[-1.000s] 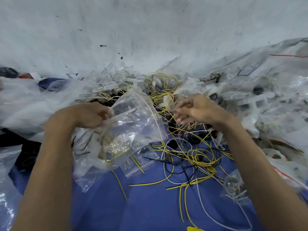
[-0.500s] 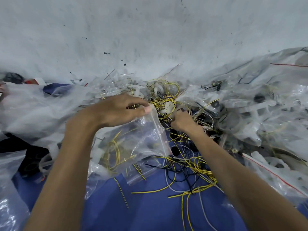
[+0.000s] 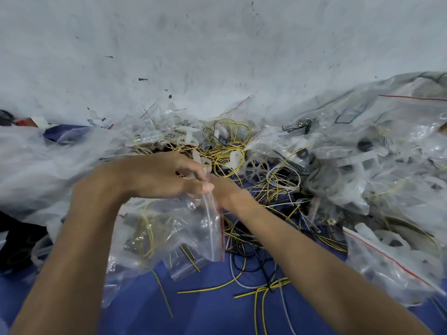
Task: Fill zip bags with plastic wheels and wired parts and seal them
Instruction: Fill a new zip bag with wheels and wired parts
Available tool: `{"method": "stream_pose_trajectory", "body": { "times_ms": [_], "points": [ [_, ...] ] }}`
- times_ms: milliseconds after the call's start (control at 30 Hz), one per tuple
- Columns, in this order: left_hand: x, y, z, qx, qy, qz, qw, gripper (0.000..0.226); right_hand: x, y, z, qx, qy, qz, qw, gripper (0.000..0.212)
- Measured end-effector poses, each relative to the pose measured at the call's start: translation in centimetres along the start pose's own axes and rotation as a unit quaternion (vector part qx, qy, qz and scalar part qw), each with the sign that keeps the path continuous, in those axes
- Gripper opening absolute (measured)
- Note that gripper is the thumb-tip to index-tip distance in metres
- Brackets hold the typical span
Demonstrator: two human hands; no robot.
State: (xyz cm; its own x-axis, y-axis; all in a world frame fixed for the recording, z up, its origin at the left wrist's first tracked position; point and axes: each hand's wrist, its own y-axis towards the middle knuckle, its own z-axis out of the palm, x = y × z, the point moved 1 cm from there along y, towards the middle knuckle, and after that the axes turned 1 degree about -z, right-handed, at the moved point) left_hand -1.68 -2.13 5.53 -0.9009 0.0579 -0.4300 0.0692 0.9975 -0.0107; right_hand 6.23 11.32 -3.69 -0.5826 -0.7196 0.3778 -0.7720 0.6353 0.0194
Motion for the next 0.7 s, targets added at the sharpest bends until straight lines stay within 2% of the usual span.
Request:
{"method": "stream_pose_trajectory", "body": {
  "times_ms": [33,133,167,233,300,333,400,467,567,700],
  "points": [
    [0.0,-0.3,-0.2,-0.001,-0.007,0.002,1.0,0.029,0.0,0.8,-0.9,-0.027,-0.038,0.005,0.999,0.03],
    [0.4,-0.8,-0.8,-0.003,-0.004,-0.005,1.0,0.033,-0.2,4.4,-2.6,-0.18,-0.028,0.027,0.983,0.034],
    [0.6,-1.0,-0.9,-0.001,0.0,-0.007,1.0,0.035,-0.2,5.5,-2.5,-0.192,-0.016,0.015,0.981,0.036],
    [1.1,-1.4,-1.2,0.016,0.007,-0.015,1.0,0.031,0.1,7.6,-1.2,-0.078,-0.054,-0.03,0.995,0.052],
    [1.9,-1.9,-1.4,0.033,0.014,-0.022,0.999,0.032,0.4,8.4,1.2,0.039,-0.113,-0.061,0.991,0.06],
    [2.4,-2.0,-1.4,0.027,0.02,-0.027,0.999,0.036,0.4,8.3,2.3,0.044,-0.123,-0.07,0.989,0.053],
    [3.0,-1.9,-1.5,0.004,0.025,-0.031,0.999,0.044,0.1,7.7,3.7,-0.028,-0.139,-0.089,0.986,0.039],
    [2.6,-1.7,-1.0,0.018,0.021,-0.027,0.999,0.038,-0.6,6.6,3.5,-0.079,-0.181,-0.084,0.977,0.038],
    [1.3,-0.7,0.4,0.098,0.035,-0.045,0.994,0.023,-2.4,5.0,1.5,-0.049,-0.213,-0.022,0.976,0.043],
    [0.2,0.7,2.1,0.14,0.041,-0.041,0.989,0.024,-1.7,4.4,-1.6,0.019,-0.304,0.049,0.951,0.044]
  ]
}}
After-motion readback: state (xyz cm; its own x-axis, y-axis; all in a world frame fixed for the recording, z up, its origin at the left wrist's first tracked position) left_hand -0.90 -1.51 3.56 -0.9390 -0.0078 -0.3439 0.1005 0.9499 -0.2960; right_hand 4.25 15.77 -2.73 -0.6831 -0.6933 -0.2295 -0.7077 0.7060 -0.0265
